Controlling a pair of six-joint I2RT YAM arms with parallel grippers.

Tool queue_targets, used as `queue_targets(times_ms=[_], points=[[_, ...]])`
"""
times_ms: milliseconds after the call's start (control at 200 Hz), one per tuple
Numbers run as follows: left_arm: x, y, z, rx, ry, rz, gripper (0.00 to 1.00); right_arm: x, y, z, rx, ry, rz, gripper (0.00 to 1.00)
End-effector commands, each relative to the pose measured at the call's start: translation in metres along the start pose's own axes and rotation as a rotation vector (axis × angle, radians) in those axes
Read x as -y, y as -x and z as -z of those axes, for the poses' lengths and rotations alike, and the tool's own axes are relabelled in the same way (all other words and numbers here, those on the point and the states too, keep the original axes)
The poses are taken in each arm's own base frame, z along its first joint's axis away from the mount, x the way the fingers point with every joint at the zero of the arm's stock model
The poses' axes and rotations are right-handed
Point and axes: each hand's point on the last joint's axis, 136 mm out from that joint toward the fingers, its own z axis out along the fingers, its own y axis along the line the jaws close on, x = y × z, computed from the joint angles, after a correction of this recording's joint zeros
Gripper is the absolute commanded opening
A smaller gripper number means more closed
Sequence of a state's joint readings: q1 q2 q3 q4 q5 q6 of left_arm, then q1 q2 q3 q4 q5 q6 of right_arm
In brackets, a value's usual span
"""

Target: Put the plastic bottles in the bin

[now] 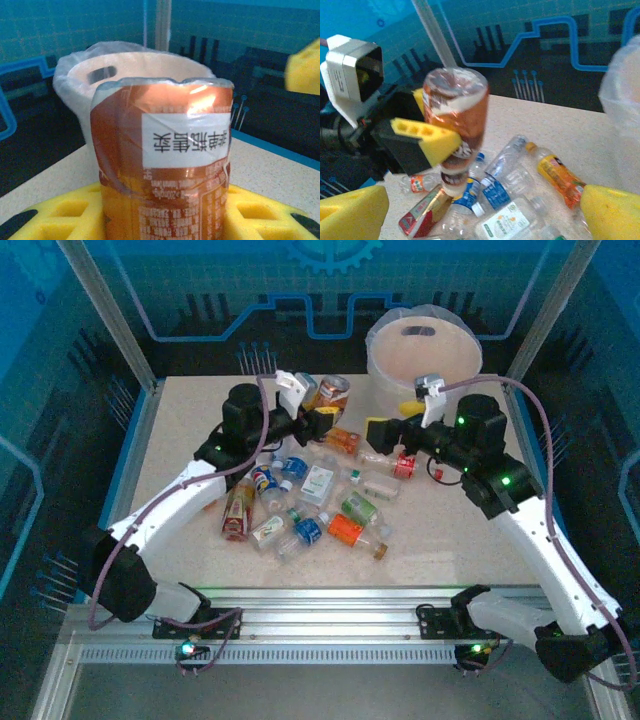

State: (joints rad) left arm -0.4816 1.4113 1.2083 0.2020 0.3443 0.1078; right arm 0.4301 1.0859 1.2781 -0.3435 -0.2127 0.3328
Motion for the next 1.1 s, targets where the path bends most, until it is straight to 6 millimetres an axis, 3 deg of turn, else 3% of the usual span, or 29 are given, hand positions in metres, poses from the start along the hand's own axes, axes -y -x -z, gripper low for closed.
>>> queue_targets(times_ms=[0,260,650,770,925,1001,1096], points=[[0.024,0.029,0.008,0.118,-0.063,-0.129,0.32,-0.017,0.009,-0.009,-0.013,0.053,-0.001,1.0],[0.043,0.025,0.006,0.111,-0.117,-0.162,0.32,-0.039,0.017,-0.036,-0.051,0.11,0.026,1.0],[0.054,0.029,0.008,0.139,-0.135,-0.189,0.32,-0.035,0.006,-0.07,-0.103,0.091,-0.017,0.93],[0.055,0.03,0.009,0.15,-0.135,-0.194,0.33,-0.037,0.003,-0.075,-0.118,0.106,-0.027,0.84],[0.055,0.03,0.011,0.151,-0.129,-0.196,0.38,-0.039,0.005,-0.076,-0.109,0.118,-0.021,0.59],[0.055,0.029,0.013,0.154,-0.123,-0.198,0.46,-0.04,0.009,-0.074,-0.098,0.116,-0.014,0.46],[0.054,0.029,0.02,0.16,-0.107,-0.2,0.84,-0.037,0.017,-0.07,-0.071,0.09,0.01,0.41]])
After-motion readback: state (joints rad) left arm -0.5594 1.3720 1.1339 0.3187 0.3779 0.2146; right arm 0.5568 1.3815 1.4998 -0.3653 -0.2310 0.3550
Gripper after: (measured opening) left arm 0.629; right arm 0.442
